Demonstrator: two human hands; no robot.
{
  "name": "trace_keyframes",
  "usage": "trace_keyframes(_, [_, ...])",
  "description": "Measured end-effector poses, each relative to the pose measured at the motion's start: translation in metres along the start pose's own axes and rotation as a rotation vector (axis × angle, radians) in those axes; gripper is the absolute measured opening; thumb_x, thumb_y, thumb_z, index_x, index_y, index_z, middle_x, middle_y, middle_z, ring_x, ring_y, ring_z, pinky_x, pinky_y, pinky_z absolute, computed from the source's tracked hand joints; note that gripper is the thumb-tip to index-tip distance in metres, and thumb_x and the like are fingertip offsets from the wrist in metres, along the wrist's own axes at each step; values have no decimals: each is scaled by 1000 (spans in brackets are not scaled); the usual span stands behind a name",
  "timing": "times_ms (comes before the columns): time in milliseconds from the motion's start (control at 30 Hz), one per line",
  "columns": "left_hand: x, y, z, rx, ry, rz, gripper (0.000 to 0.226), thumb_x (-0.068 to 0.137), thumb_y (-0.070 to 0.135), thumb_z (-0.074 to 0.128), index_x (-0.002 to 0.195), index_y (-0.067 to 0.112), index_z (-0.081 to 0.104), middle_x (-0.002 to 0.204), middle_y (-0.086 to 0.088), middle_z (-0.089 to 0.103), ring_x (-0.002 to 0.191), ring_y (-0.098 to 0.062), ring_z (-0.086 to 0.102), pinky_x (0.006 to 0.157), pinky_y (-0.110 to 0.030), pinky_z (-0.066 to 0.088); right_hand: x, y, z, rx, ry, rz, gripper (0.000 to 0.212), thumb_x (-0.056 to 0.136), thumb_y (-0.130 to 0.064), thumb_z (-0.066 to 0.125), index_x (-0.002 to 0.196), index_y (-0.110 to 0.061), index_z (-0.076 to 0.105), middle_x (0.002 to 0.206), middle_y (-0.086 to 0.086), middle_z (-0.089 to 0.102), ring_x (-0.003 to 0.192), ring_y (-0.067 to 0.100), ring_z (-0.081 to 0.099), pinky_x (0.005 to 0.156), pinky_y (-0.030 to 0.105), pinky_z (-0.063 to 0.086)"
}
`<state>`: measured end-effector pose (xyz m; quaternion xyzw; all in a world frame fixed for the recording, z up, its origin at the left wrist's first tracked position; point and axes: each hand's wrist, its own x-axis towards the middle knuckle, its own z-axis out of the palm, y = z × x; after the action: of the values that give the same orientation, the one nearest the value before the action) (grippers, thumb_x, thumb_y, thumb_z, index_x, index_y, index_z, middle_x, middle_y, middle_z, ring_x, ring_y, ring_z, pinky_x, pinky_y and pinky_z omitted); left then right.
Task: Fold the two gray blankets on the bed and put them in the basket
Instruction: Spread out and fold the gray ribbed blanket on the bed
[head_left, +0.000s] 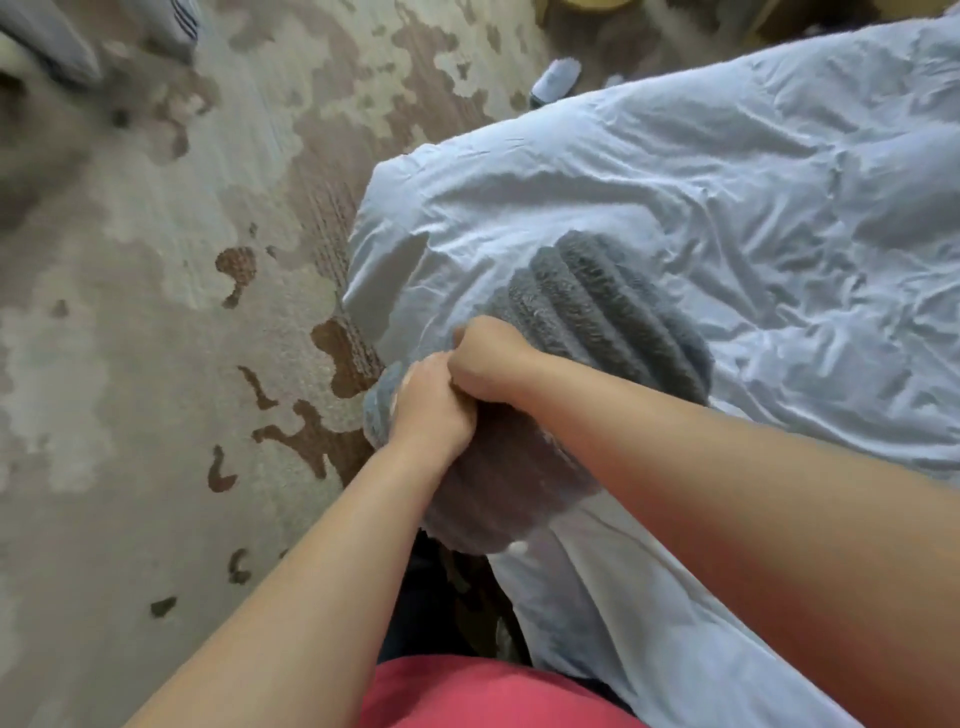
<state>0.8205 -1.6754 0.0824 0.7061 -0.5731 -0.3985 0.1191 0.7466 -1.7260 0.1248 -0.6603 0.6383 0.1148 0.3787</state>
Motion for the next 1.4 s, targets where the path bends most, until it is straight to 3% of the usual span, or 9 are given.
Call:
trace_keyframes(33, [-4,0,10,77,-8,-15,27,92,12,40,112,11,57,122,-9,57,118,-31,49,93,-45,40,-2,10,2,14,27,-49,20,90,-7,44,74,-8,56,80,8,57,88,29,52,59,28,39])
trace_keyframes(100, [-13,5,32,210,25,-32,43,96,20,37,138,16,39,145,-6,37,137,-28,29,111,-48,25,-8,36,6,13,125,-156,16,86,-7,47,72,-8,55,81,6,53,88,29,48,62,30,39])
trace_keyframes(167, [-20,15,53,282,149,5,46,98,31,35,144,24,34,148,-1,34,139,-23,25,113,-44,18,-11,76,10,-162,247,-278,25,88,-14,50,107,-6,64,119,13,55,116,31,46,97,37,41])
trace_keyframes(233, [-24,26,69,275,264,24,44,96,40,36,139,30,44,138,1,46,129,-22,37,105,-41,19,-17,117,5,-426,356,-280,46,94,-37,43,137,-23,50,151,6,36,143,29,19,119,42,9])
trace_keyframes(300, [-24,32,80,234,316,7,43,93,44,39,133,32,50,125,-1,53,117,-24,44,99,-40,19,-18,149,-4,-514,405,-230,59,92,-57,29,147,-36,32,159,0,21,148,25,3,116,41,-11])
trace_keyframes(367, [-21,32,91,234,362,-1,45,90,46,38,129,31,54,120,-2,55,114,-25,45,101,-39,17,-11,171,-10,-470,424,-221,64,89,-61,24,149,-37,27,161,0,15,149,24,2,116,39,-11])
trace_keyframes(533, [0,14,114,175,376,-103,65,85,55,23,145,32,35,154,-2,29,145,-21,15,114,-43,-13,24,196,-16,-356,523,-164,66,88,-59,26,149,-32,28,161,2,12,149,27,3,119,45,-5])
trace_keyframes(867, [106,-66,185,-65,560,-74,61,82,36,32,128,5,57,130,-21,54,121,-41,49,102,-57,34,168,225,52,-208,604,-264,63,83,-43,33,134,-14,55,144,16,46,135,40,38,112,56,23])
trace_keyframes(1400, [125,-74,173,-83,566,-77,61,83,39,30,126,7,59,127,-16,57,117,-38,52,98,-55,38,192,221,49,-181,592,-286,64,82,-41,30,128,-6,59,135,20,52,126,42,45,107,54,31])
